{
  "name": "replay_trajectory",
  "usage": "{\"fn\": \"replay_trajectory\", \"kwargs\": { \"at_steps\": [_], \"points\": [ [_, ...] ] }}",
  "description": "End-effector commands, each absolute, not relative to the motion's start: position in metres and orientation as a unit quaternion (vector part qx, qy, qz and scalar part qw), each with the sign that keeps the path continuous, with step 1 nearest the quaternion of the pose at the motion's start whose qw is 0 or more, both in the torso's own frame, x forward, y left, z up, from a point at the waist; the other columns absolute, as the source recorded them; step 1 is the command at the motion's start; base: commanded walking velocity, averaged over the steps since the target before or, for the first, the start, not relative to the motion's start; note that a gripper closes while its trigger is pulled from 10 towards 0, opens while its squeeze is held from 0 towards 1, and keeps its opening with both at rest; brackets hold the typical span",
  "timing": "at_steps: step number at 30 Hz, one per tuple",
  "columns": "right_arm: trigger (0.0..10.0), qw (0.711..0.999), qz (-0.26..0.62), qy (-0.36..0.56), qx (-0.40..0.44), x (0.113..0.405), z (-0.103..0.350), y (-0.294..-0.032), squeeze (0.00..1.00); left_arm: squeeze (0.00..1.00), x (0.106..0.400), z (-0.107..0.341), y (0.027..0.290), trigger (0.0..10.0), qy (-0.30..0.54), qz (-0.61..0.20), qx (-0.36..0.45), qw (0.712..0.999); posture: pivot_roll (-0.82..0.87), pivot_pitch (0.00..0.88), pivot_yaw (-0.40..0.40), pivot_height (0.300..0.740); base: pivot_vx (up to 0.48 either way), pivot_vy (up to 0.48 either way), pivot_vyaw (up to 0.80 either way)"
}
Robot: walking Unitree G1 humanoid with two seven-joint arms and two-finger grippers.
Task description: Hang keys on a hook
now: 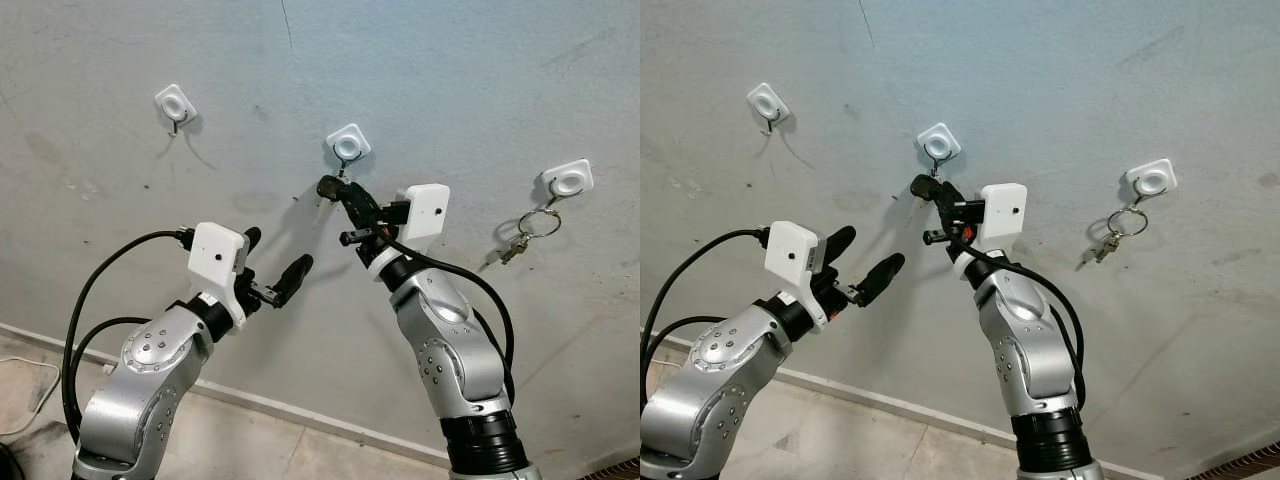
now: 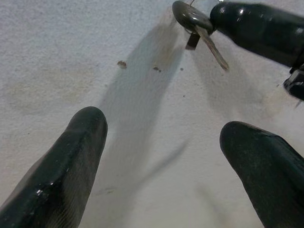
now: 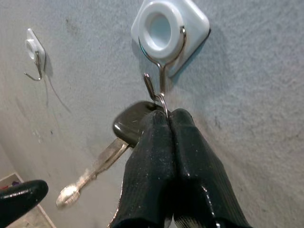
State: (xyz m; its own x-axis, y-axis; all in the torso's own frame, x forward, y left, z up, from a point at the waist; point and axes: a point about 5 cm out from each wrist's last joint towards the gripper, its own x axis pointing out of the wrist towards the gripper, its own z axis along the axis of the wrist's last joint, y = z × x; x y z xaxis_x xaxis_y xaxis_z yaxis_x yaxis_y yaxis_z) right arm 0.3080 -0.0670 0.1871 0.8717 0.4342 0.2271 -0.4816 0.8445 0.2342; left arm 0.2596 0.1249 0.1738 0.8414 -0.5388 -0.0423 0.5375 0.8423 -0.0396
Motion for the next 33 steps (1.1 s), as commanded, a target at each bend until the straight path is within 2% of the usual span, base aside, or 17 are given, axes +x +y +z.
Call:
{"fn": "replay_trajectory", "kwargs": {
  "at_steps": [1,12,13,14,33],
  "points": [
    [10.0,0.960,0.235,-0.067,0.139,0.307,0.179,-0.068,0.00,0.00,0.259,0.183,0.120,10.0,0.014,-0.295,-0.009,0.955,0.23,0.000,-0.050,0.740,0.000,0.000,0.00],
    [10.0,0.961,0.244,-0.040,0.127,0.303,0.166,-0.062,0.00,0.00,0.264,0.192,0.116,10.0,0.009,-0.308,-0.011,0.951,0.22,0.000,-0.042,0.740,0.000,0.000,0.00],
    [10.0,0.961,0.245,-0.039,0.126,0.303,0.165,-0.061,0.36,0.00,0.264,0.193,0.116,10.0,0.009,-0.308,-0.011,0.951,0.22,0.000,-0.042,0.740,0.000,0.000,0.00],
    [10.0,0.961,0.245,-0.039,0.125,0.302,0.165,-0.061,1.00,0.00,0.264,0.193,0.115,10.0,0.009,-0.308,-0.011,0.951,0.22,0.000,-0.042,0.740,0.000,0.000,0.00],
    [10.0,0.966,0.235,-0.025,0.100,0.296,0.155,-0.067,1.00,0.00,0.265,0.193,0.113,10.0,0.013,-0.313,-0.013,0.950,0.22,0.000,-0.037,0.740,0.000,0.000,0.00]
  ]
}}
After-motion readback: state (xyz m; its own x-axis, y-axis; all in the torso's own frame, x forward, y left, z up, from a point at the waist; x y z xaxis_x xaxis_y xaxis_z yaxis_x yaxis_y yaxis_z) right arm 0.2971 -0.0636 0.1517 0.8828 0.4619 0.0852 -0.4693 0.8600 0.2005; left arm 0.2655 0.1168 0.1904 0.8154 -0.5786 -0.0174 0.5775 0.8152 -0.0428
